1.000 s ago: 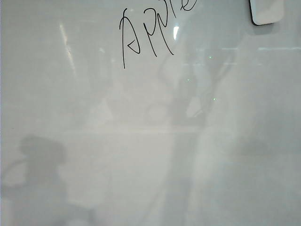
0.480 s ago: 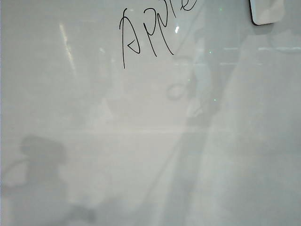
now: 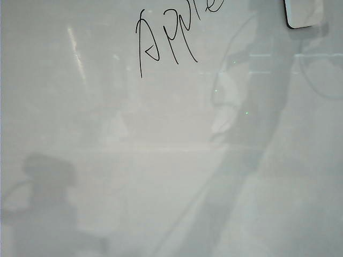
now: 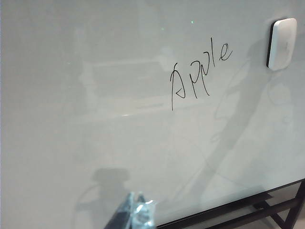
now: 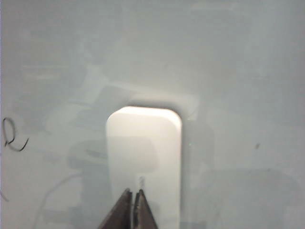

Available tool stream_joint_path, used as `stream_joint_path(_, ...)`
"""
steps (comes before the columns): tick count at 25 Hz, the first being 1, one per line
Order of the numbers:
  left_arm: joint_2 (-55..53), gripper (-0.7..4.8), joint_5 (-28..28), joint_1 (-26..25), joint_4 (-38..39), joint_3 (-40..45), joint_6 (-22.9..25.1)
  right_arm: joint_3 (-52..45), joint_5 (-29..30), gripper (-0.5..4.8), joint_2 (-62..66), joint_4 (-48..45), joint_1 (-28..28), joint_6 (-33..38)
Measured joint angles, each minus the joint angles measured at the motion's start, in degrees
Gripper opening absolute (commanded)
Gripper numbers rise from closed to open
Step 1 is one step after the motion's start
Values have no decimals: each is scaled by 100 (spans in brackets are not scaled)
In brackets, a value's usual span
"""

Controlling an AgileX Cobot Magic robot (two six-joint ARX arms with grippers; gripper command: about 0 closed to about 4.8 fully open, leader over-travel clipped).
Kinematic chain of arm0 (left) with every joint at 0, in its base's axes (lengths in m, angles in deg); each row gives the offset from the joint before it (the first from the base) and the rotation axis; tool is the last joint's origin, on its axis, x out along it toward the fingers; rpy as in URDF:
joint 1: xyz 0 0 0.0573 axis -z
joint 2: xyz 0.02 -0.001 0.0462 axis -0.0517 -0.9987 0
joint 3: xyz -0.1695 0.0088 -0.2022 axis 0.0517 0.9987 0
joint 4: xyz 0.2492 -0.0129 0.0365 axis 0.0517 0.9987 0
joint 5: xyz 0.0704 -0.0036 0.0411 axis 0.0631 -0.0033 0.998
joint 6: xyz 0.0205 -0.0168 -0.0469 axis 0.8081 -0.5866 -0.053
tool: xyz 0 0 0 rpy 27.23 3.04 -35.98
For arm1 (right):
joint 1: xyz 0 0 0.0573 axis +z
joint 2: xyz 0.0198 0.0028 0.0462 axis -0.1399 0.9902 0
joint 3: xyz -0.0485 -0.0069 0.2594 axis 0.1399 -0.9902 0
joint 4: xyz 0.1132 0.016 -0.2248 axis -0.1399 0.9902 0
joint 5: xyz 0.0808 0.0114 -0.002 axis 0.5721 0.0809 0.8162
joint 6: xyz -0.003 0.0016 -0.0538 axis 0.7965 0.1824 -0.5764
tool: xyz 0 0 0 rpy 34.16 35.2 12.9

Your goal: Grab the whiteboard eraser that is attached to the surface of the whiteboard and use it to clean the writing on the whiteboard.

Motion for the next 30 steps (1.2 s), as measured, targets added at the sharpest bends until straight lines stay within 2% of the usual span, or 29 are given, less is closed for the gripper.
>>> stream_joint_path(2,0,-5,2,0,0,-2,0,-138,31,161,-92,-129,0,9)
stream_joint_path(4,0,-5,0,0,0,-2,0,-219,28,218,-168,-227,0,11)
stream_joint_path(9,0,-5,0,0,0,-2,0,-400,28,231,-162,-205,7,13)
stream_joint_path(10,0,-5,0,0,0,-2,0,-420,28,257,-157,-192,7,13)
stream_joint_path(13,0,-5,0,0,0,-2,2,-444,24,378,-131,-227,7,11)
stream_joint_path(18,0,-5,0,0,2,-2,0,-444,-350,392,109,-295,81,15)
stream_joint_path(20,0,-5,0,0,2,-2,0,-455,-560,415,177,-337,208,13)
stream_joint_path(25,0,-5,0,0,2,-2,0,-455,-1108,433,411,-634,745,-216)
stream_joint_path(28,0,-5,0,0,2,-2,0,-455,-1694,470,590,-852,1117,-431)
stream_joint_path(30,0,-5,0,0,2,-2,0,-455,-2050,474,695,-977,1274,-509)
